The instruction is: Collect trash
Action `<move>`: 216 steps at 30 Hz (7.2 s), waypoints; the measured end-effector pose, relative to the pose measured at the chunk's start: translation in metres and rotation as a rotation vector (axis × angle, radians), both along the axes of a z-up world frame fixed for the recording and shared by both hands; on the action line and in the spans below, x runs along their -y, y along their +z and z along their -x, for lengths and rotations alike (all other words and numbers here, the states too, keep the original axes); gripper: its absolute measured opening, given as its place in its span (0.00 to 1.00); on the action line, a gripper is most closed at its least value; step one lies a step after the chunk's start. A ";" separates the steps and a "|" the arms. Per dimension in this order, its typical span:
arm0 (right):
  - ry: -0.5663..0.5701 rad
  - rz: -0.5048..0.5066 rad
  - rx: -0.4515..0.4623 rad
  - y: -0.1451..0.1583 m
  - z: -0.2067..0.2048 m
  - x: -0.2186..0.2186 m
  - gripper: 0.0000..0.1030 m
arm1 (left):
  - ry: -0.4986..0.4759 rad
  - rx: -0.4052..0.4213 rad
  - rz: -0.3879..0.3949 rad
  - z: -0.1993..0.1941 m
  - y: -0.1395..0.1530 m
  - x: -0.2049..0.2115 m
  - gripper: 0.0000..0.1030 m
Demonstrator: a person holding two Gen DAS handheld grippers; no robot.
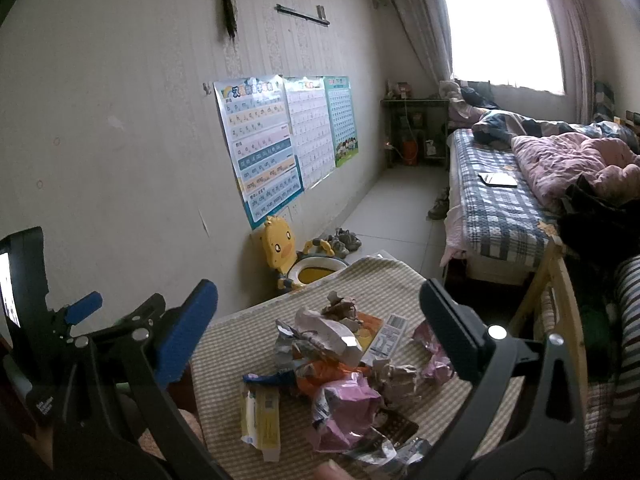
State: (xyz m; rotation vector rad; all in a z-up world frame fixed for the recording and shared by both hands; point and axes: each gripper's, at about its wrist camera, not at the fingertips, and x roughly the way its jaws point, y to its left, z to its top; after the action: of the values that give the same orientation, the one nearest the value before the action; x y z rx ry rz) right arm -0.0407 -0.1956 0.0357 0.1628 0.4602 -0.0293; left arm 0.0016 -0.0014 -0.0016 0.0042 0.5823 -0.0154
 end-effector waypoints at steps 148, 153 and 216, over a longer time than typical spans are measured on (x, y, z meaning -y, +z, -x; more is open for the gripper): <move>0.104 -0.098 -0.564 -0.179 -0.081 0.109 0.37 | -0.331 -0.315 0.181 -0.013 -0.111 0.034 0.17; 0.055 -0.048 -0.482 -0.136 -0.061 0.099 0.37 | -0.241 -0.253 0.174 -0.018 -0.099 -0.017 0.18; 0.802 0.095 -0.701 -0.230 -0.236 -0.381 0.38 | 0.390 -0.436 0.226 -0.086 -0.216 -0.325 0.39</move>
State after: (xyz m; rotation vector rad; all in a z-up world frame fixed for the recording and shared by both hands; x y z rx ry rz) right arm 0.1949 0.1851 -0.1945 -0.1437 1.1940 0.6968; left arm 0.0874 0.3235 -0.2172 -0.3395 1.0069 0.3031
